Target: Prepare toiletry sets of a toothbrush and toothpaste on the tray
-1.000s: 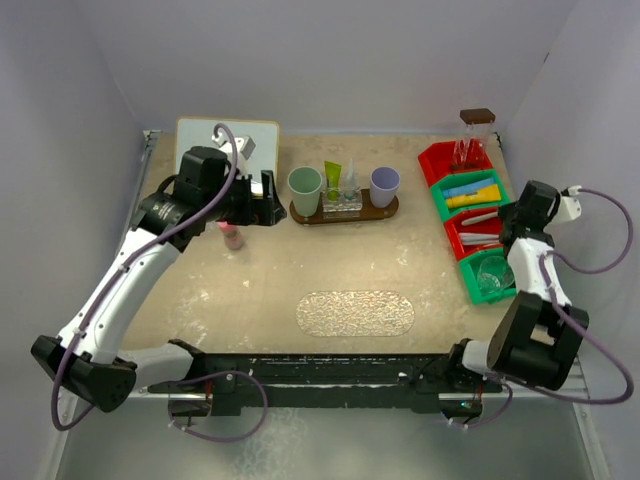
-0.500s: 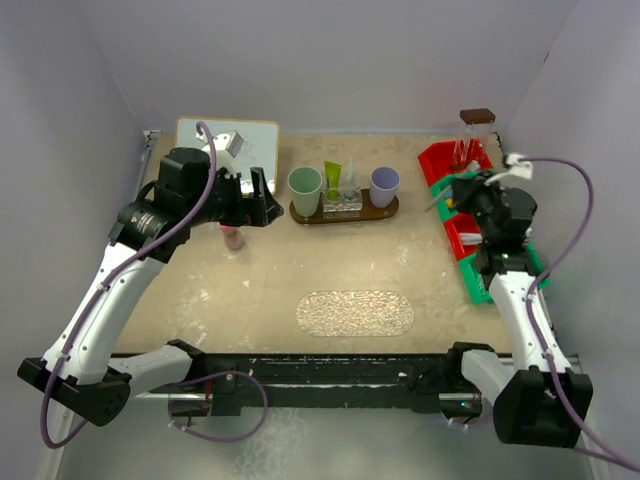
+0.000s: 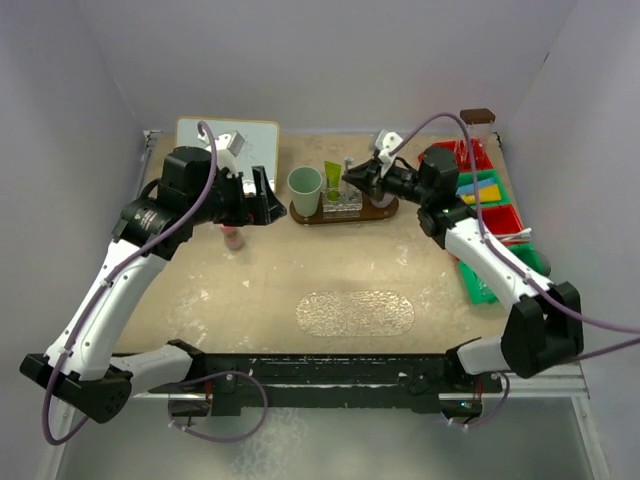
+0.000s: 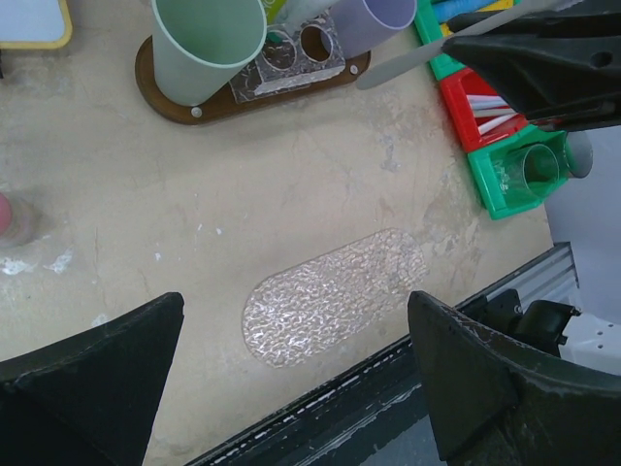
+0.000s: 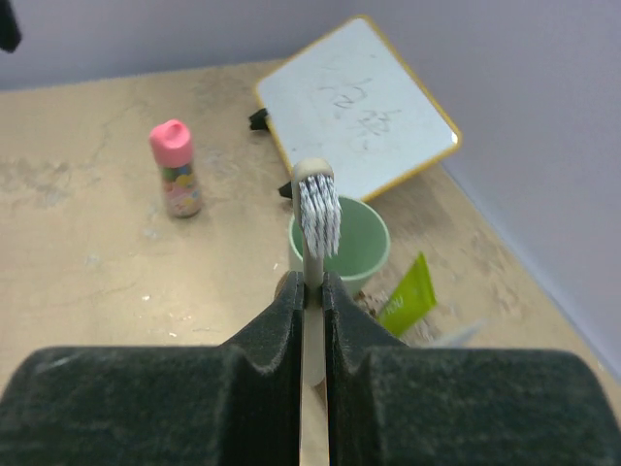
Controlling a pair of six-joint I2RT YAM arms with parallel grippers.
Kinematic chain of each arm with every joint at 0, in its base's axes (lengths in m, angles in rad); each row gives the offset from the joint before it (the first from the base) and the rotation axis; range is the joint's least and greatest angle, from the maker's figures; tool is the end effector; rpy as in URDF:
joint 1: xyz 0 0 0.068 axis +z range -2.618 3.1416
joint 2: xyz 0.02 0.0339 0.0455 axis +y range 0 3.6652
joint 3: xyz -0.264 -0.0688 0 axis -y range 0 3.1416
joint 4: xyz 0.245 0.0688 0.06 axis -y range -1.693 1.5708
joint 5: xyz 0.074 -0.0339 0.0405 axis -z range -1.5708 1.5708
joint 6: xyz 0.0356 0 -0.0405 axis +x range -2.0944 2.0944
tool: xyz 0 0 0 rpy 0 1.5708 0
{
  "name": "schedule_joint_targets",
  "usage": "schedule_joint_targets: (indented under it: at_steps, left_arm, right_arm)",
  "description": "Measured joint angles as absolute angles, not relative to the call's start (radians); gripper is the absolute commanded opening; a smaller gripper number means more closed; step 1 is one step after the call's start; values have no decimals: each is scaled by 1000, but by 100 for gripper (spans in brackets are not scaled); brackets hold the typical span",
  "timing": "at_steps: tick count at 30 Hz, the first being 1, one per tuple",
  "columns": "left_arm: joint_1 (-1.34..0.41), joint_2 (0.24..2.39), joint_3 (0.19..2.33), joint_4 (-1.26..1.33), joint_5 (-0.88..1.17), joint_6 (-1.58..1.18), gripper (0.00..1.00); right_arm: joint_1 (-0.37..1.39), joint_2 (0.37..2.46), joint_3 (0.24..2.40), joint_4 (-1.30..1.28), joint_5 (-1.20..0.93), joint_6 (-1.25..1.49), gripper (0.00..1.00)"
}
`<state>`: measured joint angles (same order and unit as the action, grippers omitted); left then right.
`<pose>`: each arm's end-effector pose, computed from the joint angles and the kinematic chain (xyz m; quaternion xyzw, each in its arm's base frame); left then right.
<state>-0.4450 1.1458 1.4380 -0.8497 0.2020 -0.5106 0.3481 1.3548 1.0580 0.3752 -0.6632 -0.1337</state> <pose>0.1963 -0.1015 0.4244 0.0204 0.8711 -0.3003 0.3882 0.2905 0.1287 0.3651 -0.3853 0.5663 0.2940 0.6666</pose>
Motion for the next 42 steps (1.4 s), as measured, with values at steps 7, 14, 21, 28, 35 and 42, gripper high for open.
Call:
schedule_joint_targets:
  at_steps: [7,14,21,28,35,42]
  left_arm:
    - [-445,1197,1443,-862,207,-540,94]
    - [-445,1226,1472,-894,205,-543,94]
    - [-445,1240,1499,-916,201,-543,94]
    - [-445,1242,1513,-941,194,-541,94]
    - [-445,1255,1531,-969,194,-538,94]
    - [-445,1276,1572,-999,192,-529,94]
  right_arm:
    - [393,1499,1132,391,-834,-298,0]
    - [399,1552,1145,378,-909,-452,0]
    - [405,1616,1203,314,-930,-578,0]
    - [409,1649,1209,265,-920,-673,0]
    - [410,1705,1209,283,-896,-717,0]
    - [411,1767,1208,325,-871,-727,0]
